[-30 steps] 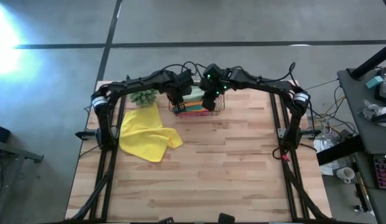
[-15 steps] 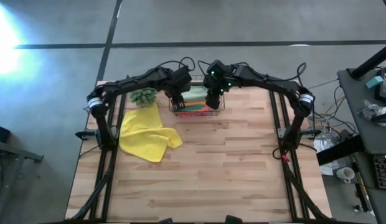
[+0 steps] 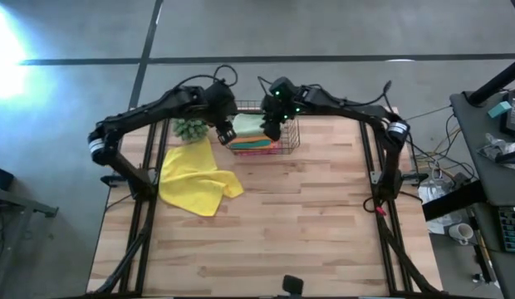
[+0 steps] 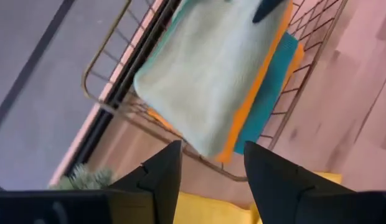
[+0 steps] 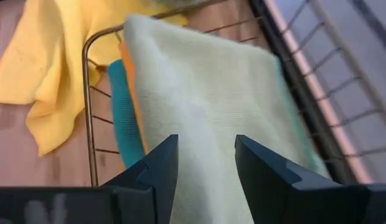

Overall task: Fold microfiber towels
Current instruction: Put the folded light green microfiber towel into the wire basket, then fold the yellow microfiber towel

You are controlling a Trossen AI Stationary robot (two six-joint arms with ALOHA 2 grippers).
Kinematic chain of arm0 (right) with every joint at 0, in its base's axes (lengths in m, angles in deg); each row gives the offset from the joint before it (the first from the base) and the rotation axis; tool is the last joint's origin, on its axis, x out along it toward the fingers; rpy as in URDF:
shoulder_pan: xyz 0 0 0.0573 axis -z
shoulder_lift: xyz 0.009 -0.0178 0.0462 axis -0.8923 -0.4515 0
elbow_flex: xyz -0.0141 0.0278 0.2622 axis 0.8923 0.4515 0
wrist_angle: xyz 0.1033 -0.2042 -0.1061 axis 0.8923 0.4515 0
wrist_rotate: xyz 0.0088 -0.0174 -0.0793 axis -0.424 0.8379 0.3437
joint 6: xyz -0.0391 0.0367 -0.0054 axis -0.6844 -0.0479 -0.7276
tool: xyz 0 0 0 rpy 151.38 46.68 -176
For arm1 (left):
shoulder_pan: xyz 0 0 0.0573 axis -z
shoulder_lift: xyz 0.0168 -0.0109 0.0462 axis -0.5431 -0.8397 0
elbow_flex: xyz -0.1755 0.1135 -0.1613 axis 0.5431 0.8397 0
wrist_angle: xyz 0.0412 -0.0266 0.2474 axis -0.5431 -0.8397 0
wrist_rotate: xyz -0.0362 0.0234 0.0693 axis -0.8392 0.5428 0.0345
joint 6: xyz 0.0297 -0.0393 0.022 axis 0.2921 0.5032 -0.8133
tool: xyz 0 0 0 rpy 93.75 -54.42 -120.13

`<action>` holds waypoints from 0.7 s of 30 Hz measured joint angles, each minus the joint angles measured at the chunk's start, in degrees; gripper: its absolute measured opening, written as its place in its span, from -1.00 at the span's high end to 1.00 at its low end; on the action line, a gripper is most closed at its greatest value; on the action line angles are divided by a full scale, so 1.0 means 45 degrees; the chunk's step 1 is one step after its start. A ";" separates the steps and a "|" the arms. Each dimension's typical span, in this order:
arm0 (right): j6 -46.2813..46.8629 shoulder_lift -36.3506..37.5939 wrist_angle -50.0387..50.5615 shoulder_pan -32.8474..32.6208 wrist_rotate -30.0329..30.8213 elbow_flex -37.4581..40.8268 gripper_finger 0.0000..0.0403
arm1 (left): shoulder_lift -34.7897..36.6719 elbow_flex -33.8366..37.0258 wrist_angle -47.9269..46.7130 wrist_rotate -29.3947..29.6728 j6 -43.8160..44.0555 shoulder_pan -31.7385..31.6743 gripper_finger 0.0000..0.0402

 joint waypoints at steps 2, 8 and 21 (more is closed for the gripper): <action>0.0089 -0.0393 -0.0134 -0.0024 -0.0084 0.0000 0.26 | 0.0621 0.0833 0.0354 0.0028 0.0539 0.0026 0.22; 0.0655 -0.1276 0.0024 -0.0009 -0.0862 0.0015 0.27 | 0.2226 0.3784 0.1028 0.0029 0.1981 0.0162 0.22; 0.0652 0.0210 0.1623 0.0137 -0.1010 -0.1584 0.41 | 0.3851 0.7041 0.1161 -0.0284 0.4286 0.1547 0.22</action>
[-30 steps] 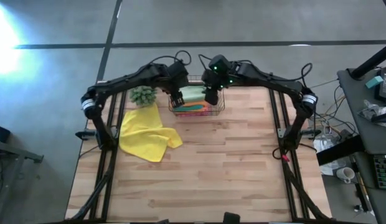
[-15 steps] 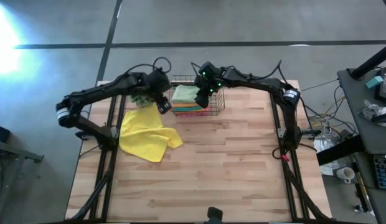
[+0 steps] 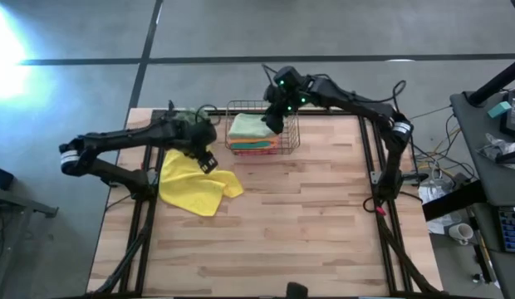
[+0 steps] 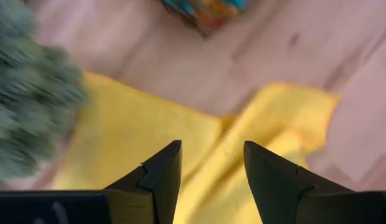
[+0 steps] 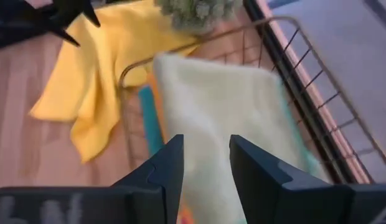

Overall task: Fold microfiber towels
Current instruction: Fold the yellow microfiber towel

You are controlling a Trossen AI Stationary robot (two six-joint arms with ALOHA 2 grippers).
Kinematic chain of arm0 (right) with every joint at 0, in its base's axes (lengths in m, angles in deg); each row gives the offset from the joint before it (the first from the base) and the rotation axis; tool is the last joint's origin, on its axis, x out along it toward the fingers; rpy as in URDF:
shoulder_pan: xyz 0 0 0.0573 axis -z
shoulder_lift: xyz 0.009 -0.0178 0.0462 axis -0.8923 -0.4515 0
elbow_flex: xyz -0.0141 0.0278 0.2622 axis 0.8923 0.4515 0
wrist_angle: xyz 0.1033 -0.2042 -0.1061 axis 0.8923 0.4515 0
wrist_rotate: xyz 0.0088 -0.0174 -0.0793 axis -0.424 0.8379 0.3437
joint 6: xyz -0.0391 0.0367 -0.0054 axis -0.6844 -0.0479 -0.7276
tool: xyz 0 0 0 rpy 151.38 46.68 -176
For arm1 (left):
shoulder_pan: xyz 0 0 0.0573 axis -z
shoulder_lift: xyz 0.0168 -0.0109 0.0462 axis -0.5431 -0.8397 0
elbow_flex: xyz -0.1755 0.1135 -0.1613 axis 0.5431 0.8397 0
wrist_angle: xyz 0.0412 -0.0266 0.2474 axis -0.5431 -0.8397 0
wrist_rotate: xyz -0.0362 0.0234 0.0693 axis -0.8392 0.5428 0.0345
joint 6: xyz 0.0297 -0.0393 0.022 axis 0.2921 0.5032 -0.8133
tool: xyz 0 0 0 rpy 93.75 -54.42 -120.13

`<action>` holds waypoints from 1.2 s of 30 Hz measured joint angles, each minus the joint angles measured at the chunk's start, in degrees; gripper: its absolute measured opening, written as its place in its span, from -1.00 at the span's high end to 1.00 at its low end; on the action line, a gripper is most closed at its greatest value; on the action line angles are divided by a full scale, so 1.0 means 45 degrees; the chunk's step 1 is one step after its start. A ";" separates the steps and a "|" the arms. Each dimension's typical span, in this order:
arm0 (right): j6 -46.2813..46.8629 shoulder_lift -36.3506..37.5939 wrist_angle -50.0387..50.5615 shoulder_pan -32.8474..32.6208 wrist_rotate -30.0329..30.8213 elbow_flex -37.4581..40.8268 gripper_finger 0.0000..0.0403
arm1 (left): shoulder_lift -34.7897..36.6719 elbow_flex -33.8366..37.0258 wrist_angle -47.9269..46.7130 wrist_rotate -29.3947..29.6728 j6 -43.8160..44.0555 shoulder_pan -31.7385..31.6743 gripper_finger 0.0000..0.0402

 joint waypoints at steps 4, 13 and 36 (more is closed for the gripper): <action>-0.0742 0.0533 0.1519 -0.0572 -0.0102 -0.0037 0.41 | 0.0041 0.0817 -0.0019 -0.0055 0.0936 0.1292 0.22; -0.1811 0.0690 0.2769 -0.2432 -0.0672 0.1826 0.47 | -0.0008 0.3031 0.1916 0.0042 0.3340 0.4643 0.22; 0.2066 0.0466 -0.8141 -0.5339 -0.0613 0.6459 0.89 | -0.2634 0.5117 0.6041 0.2324 0.8007 0.8871 0.22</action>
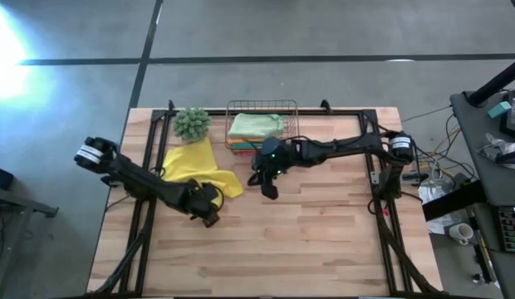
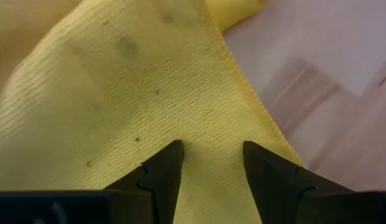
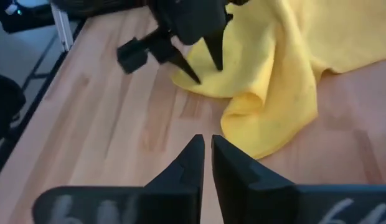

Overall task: Fold microfiber towels
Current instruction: Fold the yellow microfiber towel

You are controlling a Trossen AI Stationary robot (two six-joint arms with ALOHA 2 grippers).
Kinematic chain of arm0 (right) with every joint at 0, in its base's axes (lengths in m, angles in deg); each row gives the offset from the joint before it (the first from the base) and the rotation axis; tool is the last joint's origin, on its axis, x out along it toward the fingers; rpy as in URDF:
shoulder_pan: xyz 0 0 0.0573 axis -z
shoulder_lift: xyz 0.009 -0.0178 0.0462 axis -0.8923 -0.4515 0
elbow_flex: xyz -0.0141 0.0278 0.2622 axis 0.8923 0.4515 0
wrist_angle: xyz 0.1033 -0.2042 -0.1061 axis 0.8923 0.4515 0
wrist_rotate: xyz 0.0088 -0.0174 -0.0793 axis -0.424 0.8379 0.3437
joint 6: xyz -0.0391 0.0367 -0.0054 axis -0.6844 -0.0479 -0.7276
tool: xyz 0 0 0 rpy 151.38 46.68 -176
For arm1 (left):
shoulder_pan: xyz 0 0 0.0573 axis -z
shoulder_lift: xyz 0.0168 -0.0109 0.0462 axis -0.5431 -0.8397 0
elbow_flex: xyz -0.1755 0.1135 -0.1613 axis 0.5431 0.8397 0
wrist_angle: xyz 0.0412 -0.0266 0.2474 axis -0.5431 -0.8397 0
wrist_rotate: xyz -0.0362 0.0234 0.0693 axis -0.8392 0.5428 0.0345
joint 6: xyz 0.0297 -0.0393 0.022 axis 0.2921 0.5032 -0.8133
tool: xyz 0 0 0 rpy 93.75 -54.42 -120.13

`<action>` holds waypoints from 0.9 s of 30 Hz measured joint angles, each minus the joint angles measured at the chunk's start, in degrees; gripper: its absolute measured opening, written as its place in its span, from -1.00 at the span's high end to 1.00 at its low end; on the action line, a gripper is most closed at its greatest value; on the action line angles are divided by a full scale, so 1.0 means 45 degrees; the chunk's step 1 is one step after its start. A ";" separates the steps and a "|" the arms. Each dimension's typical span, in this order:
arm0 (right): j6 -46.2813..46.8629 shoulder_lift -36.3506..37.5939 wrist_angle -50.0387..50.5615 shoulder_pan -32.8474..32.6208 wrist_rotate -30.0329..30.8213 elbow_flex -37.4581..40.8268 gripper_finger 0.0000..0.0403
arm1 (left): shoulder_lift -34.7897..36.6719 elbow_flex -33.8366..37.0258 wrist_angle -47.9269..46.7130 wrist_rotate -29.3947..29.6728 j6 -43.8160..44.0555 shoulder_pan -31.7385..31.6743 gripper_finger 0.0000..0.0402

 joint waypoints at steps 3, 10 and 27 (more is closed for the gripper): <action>0.0080 -0.0401 -0.0341 -0.0098 0.0006 0.0065 0.94 | -0.0502 -0.0052 0.0409 0.0243 0.0442 0.0123 0.22; 0.0069 -0.1816 -0.0752 -0.0273 0.0000 -0.0812 0.96 | -0.0592 -0.0054 0.0603 -0.0027 0.0945 0.1033 0.22; 0.0096 -0.4869 0.0956 -0.0336 0.1118 -0.3330 0.96 | -0.0485 -0.0286 0.0492 -0.1061 0.1296 0.2570 0.22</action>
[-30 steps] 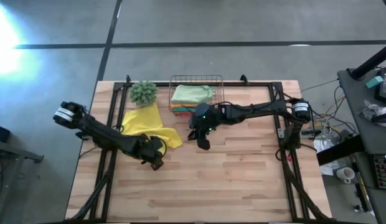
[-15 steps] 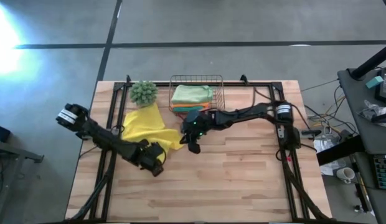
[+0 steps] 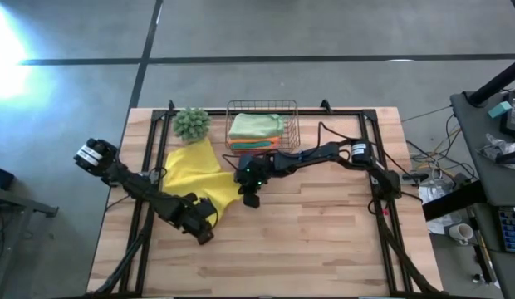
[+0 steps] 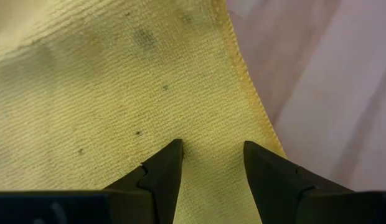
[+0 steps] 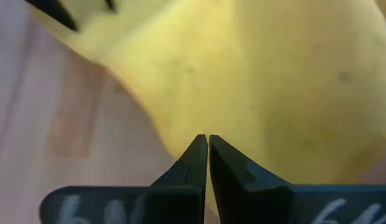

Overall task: Fold microfiber towels
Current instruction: Fold the yellow microfiber towel

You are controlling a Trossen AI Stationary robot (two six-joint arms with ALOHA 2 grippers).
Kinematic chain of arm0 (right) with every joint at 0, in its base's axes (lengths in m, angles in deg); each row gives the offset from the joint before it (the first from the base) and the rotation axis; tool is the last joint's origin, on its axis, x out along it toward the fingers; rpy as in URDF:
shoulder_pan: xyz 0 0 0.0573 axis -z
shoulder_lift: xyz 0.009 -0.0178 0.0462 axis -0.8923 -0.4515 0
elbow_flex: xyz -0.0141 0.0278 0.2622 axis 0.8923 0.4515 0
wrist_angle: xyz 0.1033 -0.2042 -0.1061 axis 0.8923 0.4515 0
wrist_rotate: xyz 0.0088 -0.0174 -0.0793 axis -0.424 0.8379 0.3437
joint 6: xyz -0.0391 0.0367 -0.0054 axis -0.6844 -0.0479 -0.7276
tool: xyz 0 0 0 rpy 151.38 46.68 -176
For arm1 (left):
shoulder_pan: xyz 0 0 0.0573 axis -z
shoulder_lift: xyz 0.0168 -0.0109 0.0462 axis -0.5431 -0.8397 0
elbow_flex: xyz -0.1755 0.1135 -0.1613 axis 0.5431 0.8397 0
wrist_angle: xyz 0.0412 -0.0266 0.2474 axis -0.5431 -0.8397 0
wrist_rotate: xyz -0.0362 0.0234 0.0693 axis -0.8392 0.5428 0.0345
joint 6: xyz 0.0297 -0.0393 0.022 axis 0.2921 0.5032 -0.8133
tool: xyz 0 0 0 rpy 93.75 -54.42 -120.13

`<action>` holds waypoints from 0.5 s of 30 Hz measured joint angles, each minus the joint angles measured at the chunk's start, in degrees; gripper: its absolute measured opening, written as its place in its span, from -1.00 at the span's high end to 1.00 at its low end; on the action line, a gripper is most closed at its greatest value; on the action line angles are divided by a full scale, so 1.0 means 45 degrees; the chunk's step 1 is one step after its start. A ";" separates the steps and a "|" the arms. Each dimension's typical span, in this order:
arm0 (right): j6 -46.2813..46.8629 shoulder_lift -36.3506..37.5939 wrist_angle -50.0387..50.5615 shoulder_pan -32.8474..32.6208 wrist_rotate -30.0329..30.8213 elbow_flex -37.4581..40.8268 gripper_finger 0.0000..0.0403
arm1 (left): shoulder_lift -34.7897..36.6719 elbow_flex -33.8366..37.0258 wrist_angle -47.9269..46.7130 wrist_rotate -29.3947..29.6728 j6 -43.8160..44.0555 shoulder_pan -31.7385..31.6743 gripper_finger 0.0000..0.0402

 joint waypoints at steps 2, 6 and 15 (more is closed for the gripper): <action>-0.0010 -0.0058 0.0276 0.0012 0.0172 0.0003 0.96 | 0.0002 0.0002 0.0002 -0.0264 0.0001 0.0131 0.22; 0.0172 -0.0064 0.1034 0.0002 0.0206 0.0005 0.96 | 0.0002 -0.0047 -0.0029 -0.0540 -0.0012 0.0342 0.22; 0.1408 0.0194 0.3370 -0.1040 0.0143 -0.0020 0.96 | -0.0011 -0.0648 -0.0335 -0.1266 -0.1075 0.0348 0.22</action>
